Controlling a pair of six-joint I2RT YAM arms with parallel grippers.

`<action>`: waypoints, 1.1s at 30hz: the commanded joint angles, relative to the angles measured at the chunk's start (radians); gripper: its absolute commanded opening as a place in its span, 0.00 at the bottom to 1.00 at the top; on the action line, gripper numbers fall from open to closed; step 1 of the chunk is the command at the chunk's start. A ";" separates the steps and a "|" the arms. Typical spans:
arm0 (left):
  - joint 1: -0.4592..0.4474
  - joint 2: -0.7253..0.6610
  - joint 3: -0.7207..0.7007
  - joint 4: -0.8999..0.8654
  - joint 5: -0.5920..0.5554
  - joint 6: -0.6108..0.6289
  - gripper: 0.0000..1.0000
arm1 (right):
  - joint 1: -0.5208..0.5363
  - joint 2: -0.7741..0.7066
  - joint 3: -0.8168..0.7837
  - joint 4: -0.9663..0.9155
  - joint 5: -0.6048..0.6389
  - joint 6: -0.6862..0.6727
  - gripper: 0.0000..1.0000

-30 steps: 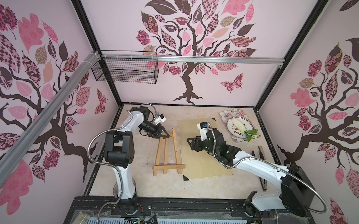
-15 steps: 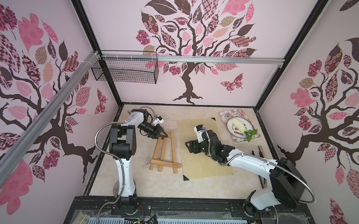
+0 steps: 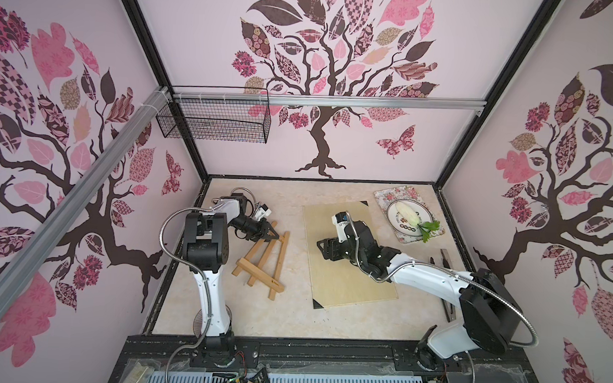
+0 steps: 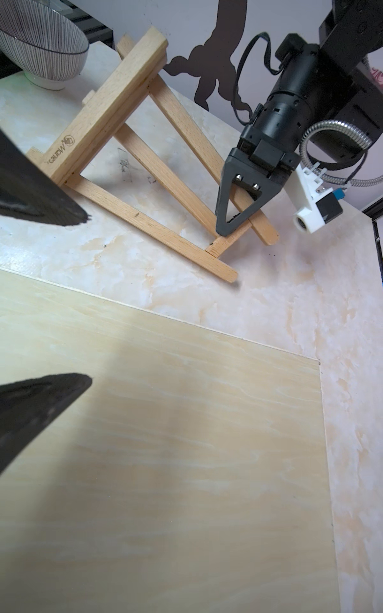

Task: Disassemble the easel
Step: Place the easel at the center of the board.

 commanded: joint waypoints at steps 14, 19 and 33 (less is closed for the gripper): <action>0.037 -0.130 -0.080 0.174 -0.140 -0.009 0.45 | -0.004 -0.014 0.060 -0.053 0.037 -0.011 0.73; 0.042 -0.150 -0.082 0.166 -0.192 0.001 0.48 | -0.005 -0.028 0.057 -0.064 0.046 -0.015 0.73; 0.050 -0.415 -0.163 0.182 -0.337 -0.010 0.55 | -0.045 -0.187 0.042 -0.178 0.284 -0.190 0.82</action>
